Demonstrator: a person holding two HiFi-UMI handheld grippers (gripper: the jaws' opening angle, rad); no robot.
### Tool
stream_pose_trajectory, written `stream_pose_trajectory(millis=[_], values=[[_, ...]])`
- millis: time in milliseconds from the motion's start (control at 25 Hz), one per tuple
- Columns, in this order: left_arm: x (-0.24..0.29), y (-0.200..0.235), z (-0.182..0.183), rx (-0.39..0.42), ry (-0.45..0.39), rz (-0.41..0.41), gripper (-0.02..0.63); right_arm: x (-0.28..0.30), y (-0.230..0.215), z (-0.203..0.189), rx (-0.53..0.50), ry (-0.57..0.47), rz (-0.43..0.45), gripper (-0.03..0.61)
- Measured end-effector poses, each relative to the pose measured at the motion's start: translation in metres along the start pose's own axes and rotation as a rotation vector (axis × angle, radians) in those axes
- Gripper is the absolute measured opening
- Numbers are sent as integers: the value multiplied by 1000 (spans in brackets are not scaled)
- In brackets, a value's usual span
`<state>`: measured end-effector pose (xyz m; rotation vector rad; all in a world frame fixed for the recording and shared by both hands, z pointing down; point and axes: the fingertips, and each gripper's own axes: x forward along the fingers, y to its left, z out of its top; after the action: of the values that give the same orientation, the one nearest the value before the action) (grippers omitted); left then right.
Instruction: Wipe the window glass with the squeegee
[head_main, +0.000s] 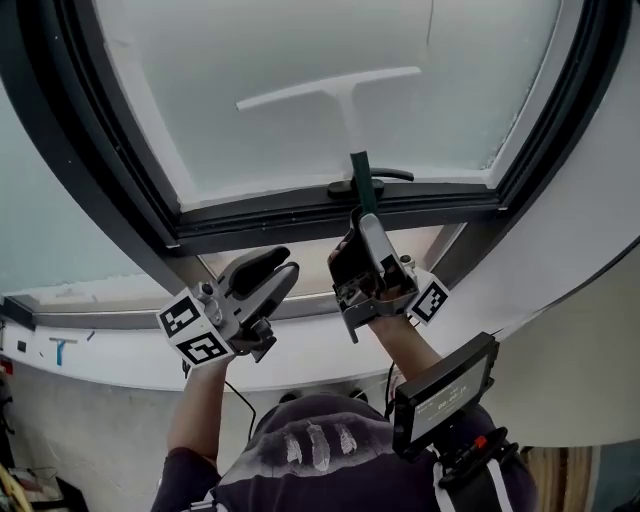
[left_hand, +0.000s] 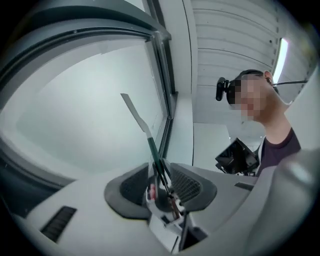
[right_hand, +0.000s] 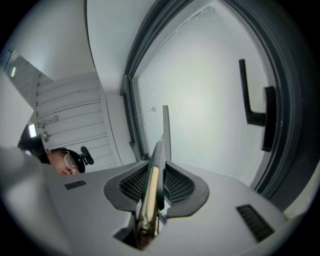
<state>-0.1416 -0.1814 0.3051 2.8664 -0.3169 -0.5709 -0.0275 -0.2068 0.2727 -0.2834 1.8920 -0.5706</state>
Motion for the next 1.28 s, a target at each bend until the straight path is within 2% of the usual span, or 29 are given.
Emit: stream_pose_trajectory(millis=[80,120,160,280,400,560,640,680,800,880,960,1200,1280], values=[[29,11,20,25,-25,0,220,3,1,-8,-4,46,20,91],[44,14,26,29,-32,-8,255,2,2,-10,-8,65,28,91],[58,15,30,27,-39,-24,259,1,3,-11,-12,81,35,91],[84,13,44,2,-75,-81,259,-1,3,-18,-19,125,55,91],[88,17,61,6,-105,-97,259,7,3,-35,-24,179,72,91],[80,14,71,23,-93,-128,258,17,6,-60,2,225,102,91],[77,12,72,50,-89,-135,215,22,5,-68,13,238,111,91],[76,12,73,54,-92,-138,150,24,4,-71,23,242,115,91],[69,11,77,12,-84,-148,120,29,3,-79,50,249,135,91],[64,10,80,-20,-40,-149,110,31,4,-89,34,287,150,91],[59,9,87,-30,10,-154,95,27,4,-101,-24,357,155,92],[48,5,85,12,243,-177,94,0,-5,-123,-294,651,142,97],[45,4,81,38,318,-174,94,-13,-10,-120,-377,723,114,97]])
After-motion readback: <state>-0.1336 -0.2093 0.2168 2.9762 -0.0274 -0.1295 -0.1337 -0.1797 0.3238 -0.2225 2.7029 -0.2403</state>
